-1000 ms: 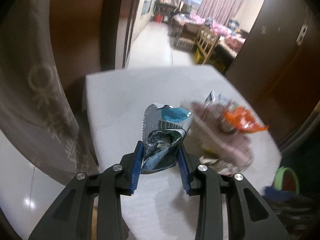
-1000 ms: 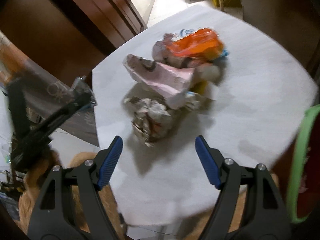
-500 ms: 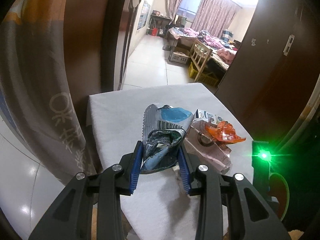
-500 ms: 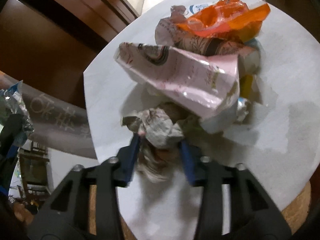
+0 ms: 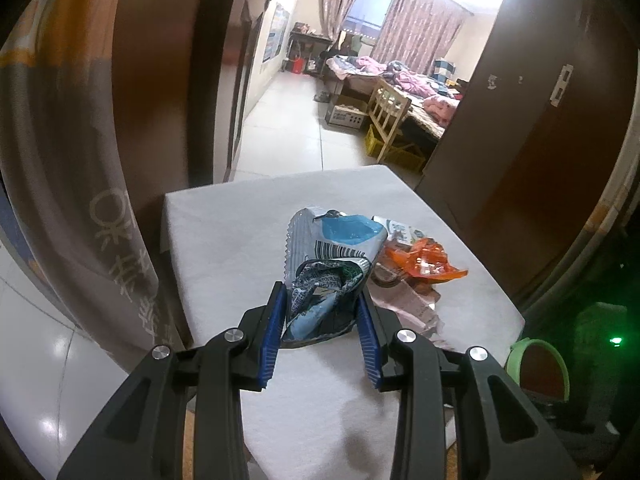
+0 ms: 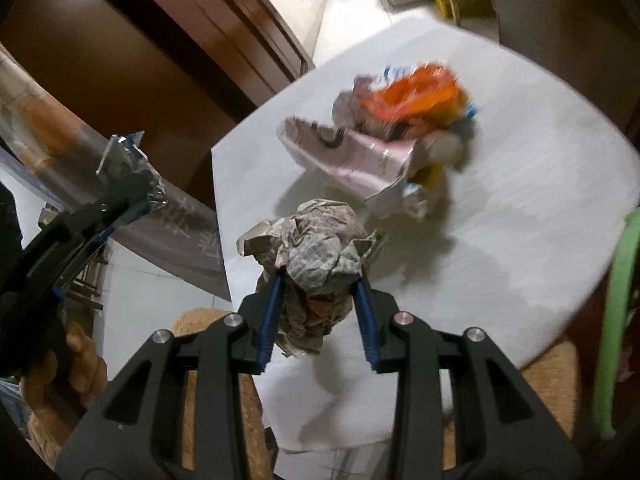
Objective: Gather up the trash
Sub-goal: 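Lift both held items and carry them toward the green-rimmed bin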
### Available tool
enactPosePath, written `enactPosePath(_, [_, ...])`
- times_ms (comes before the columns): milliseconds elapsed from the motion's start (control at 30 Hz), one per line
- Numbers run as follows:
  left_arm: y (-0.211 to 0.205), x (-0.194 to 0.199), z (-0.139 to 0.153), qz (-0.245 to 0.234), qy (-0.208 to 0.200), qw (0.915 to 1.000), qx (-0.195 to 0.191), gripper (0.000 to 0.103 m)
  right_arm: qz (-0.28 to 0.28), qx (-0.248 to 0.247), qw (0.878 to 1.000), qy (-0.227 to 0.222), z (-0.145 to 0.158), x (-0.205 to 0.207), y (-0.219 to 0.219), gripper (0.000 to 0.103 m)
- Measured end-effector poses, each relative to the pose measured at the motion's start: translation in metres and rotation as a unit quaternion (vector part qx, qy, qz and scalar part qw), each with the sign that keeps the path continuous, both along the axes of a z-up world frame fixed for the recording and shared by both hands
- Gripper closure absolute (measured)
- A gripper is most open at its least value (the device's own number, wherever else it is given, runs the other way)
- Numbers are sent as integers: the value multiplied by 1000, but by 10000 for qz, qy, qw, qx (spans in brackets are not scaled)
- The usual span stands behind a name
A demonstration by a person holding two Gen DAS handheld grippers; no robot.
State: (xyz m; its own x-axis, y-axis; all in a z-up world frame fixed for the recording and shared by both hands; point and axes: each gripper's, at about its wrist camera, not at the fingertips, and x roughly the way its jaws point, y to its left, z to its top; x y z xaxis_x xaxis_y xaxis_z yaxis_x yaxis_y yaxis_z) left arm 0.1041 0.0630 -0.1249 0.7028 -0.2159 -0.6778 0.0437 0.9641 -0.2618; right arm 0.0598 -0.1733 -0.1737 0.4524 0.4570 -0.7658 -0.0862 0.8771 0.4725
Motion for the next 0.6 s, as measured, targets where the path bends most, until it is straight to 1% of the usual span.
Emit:
enactPosePath(133, [-6, -8, 9, -43, -131, 9999, 57, 71, -227, 147, 9991, -315, 24, -13, -25, 69])
enactPosePath(300, [-14, -16, 21, -118, -284, 9994, 128, 71, -347, 345, 9960, -752, 50, -21, -41, 69])
enactPosePath(400, [-19, -20, 26, -161, -344, 9991, 178, 71, -378, 453, 9941, -908, 59, -24, -47, 69])
enactPosePath(600, [-29, -26, 34, -227, -449, 9983, 287, 71, -447, 592, 9918, -1040, 64, -28, -53, 69])
